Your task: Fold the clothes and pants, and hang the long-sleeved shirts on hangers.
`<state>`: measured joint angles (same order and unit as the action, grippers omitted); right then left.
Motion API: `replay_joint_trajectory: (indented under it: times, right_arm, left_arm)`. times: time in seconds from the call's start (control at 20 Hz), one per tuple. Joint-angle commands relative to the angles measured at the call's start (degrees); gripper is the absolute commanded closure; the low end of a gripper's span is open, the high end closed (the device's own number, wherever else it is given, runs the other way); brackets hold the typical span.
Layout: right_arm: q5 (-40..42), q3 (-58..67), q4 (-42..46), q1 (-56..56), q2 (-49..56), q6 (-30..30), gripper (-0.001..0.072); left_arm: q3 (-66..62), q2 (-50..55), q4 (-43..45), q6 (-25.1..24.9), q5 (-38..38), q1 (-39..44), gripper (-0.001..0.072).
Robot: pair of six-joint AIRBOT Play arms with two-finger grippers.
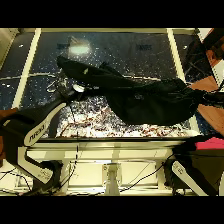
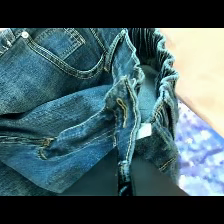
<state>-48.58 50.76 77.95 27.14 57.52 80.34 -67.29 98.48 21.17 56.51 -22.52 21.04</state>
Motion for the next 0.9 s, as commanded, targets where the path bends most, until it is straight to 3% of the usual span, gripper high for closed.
replay_joint_trajectory:
  times: [0.0, 0.25, 0.35, 0.45, 0.65, 0.75, 0.85]
  right_arm:
    - [0.09, 0.59, -0.15, 0.02, -2.38, 0.70, 0.0677]
    - [0.13, 3.26, -0.11, 0.02, -7.96, 2.10, 0.0677]
    - [0.13, 3.39, -0.13, 0.00, -9.05, 2.27, 0.0677]
    - [0.11, 3.39, -0.15, 0.00, -9.25, 3.23, 0.0677]
    - [0.11, 3.41, -0.17, 0.00, -9.25, 3.61, 0.0677]
    - [0.09, 3.39, -0.17, 0.00, -9.25, 3.58, 0.0677]
    - [0.07, 3.39, -0.17, 0.00, -9.25, 3.58, 0.0677]
  left_arm:
    - [-3.41, -4.39, 4.17, -1.92, 0.46, -4.28, 0.0681]
    - [-4.50, -22.23, 20.22, -1.84, -2.99, -6.51, 0.0681]
    - [-4.50, -29.88, 24.81, 0.35, -5.86, -5.53, 0.0682]
    - [-4.50, -36.20, 30.99, 9.55, -11.02, -5.38, 0.0682]
    - [-4.50, -43.65, 53.51, 31.95, -28.83, -5.42, 0.0681]
    - [-4.50, -44.39, 59.65, 35.26, -39.80, -5.42, 0.0681]
    - [-4.42, -44.15, 63.58, 35.23, -48.65, -5.42, 0.0680]
